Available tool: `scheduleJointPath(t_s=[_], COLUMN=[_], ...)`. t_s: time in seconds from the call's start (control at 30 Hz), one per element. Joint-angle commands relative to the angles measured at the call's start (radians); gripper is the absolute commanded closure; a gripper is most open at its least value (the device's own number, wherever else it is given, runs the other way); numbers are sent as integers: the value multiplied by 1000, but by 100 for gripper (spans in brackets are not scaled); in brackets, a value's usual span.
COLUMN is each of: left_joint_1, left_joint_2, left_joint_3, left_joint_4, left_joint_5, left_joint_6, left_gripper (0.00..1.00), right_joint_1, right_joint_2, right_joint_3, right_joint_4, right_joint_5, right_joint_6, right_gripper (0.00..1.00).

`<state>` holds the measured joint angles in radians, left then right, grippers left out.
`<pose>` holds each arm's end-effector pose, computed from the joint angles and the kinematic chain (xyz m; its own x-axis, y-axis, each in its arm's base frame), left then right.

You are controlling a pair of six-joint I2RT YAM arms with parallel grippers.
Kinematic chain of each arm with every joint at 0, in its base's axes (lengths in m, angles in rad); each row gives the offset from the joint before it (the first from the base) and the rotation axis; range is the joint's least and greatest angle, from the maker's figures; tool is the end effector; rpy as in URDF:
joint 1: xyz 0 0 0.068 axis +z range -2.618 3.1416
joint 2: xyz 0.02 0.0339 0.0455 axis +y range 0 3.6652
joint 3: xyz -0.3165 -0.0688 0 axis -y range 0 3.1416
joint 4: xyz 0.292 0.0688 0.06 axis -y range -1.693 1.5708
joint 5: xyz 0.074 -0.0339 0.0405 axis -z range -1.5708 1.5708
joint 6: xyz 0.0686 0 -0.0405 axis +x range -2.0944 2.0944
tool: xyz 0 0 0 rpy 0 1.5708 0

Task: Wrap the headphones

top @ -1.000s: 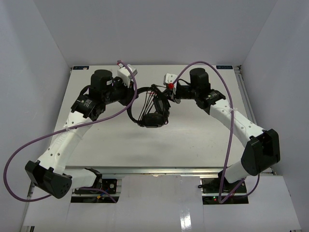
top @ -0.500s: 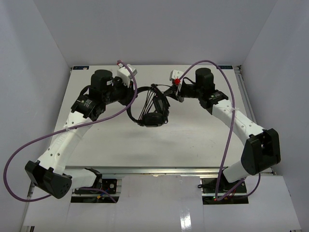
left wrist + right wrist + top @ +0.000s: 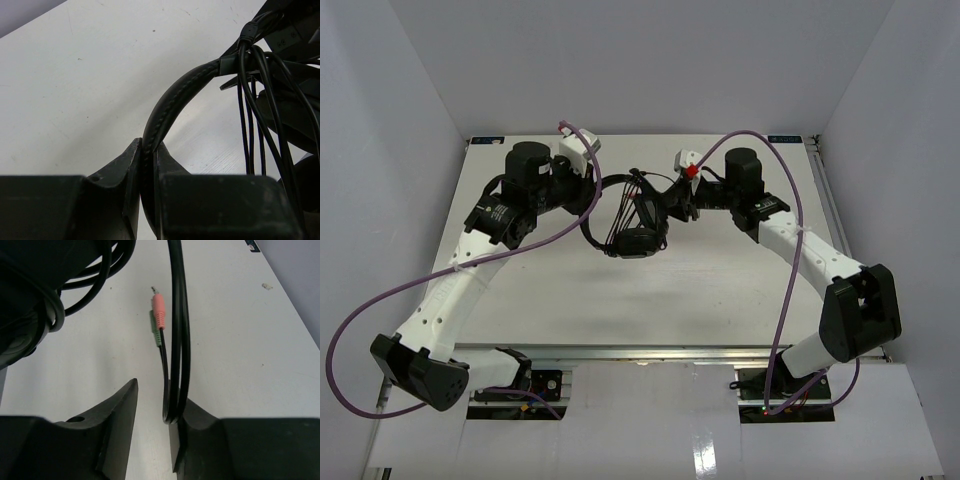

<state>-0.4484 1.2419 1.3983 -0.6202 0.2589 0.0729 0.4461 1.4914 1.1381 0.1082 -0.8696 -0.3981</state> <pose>0.2829 -0.1556 0.4550 -0.3565 0.2496 -0.9003 0.6531 0.7557 -0.0491 0.3422 0.2217 0.3556 0.1653 -0.1982 -0.9661 -0.9578 0.2011 -0.2052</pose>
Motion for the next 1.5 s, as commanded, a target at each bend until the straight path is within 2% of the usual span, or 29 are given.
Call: scheduleJointPath(t_s=[0.0,0.13,0.23,0.47,0.7,0.93,1.23,1.47], left_joint_1=[-4,-4,-4,-4,-4,-1,9,10], left_joint_2=[-14,-4,5,2,11,79,263,431], left_joint_3=[43,51,50,14,-53,-171,-325,-344], left_joint_4=[43,43,46,60,119,287,668,841], left_joint_5=[-7,-24,-32,-37,-74,-116,-136,-165], left_joint_6=[-22,-16,-16,-15,-1,1,-40,-72], left_gripper=[100,100,100,100,100,100,100,100], right_joint_1=[-4,-4,-6,-76,-135,-152,-154,-163], right_joint_2=[-15,-37,-61,-89,-189,-352,-506,-560], right_joint_3=[-25,-59,-99,-137,-223,-274,-266,-254], right_joint_4=[77,78,86,169,165,38,-193,-266], right_joint_5=[-36,0,56,167,254,275,245,260], right_joint_6=[42,20,4,96,102,101,103,80], right_gripper=[45,17,4,8,9,9,10,10])
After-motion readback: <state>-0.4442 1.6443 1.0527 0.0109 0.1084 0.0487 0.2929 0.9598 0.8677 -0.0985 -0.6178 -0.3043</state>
